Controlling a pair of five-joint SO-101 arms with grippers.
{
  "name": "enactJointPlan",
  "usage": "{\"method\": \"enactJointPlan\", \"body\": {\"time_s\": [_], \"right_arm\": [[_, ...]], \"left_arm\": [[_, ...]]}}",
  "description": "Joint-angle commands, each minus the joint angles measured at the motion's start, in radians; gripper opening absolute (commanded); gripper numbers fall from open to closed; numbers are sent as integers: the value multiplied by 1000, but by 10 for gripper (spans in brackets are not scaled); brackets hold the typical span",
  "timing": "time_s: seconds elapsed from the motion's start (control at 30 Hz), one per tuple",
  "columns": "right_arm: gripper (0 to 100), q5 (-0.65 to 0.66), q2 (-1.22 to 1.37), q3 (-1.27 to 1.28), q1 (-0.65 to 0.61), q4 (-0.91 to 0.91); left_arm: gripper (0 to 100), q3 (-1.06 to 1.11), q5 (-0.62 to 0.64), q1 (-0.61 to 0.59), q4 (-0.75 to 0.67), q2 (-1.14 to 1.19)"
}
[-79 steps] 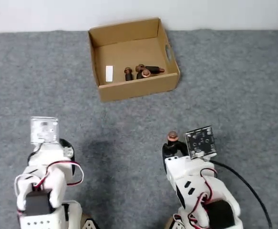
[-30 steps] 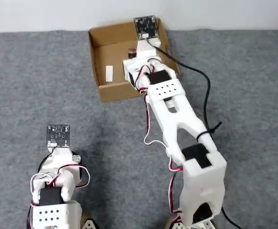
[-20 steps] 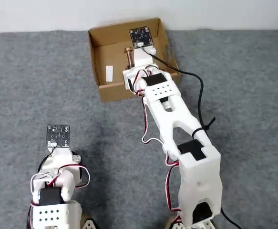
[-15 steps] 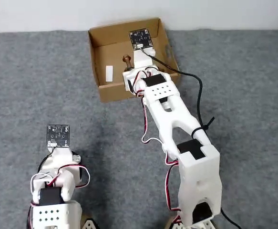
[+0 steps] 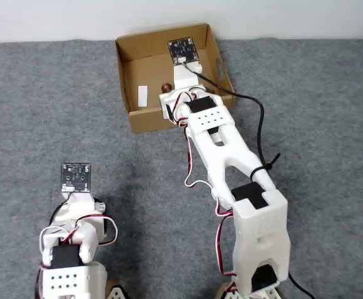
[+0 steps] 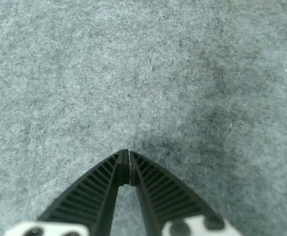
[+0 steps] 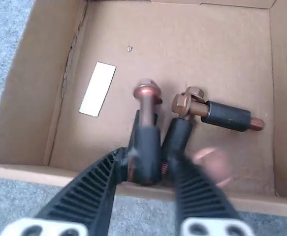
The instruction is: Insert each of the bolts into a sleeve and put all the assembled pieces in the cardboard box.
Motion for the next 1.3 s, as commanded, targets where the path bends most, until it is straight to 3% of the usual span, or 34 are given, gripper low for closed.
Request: {"method": "enactJointPlan", "body": {"time_s": [0.0,0.23,0.4,0.87,1.1,1.27], "right_arm": [[187,6,-13,-55,-13,45],[131,6,-79,-60,-12,51],[2,6,-163,-57,-15,117],[9,-6,-447,-54,62,470],[9,-164,-613,-52,171,719],[9,-204,-739,69,274,760]], "left_arm": [[6,-10,11,-6,-31,-8],[6,-10,11,-6,-31,-8],[6,-10,11,-6,-31,-8],[6,-10,11,-6,-31,-8],[6,-10,11,-6,-31,-8],[6,-10,11,-6,-31,-8]]}}
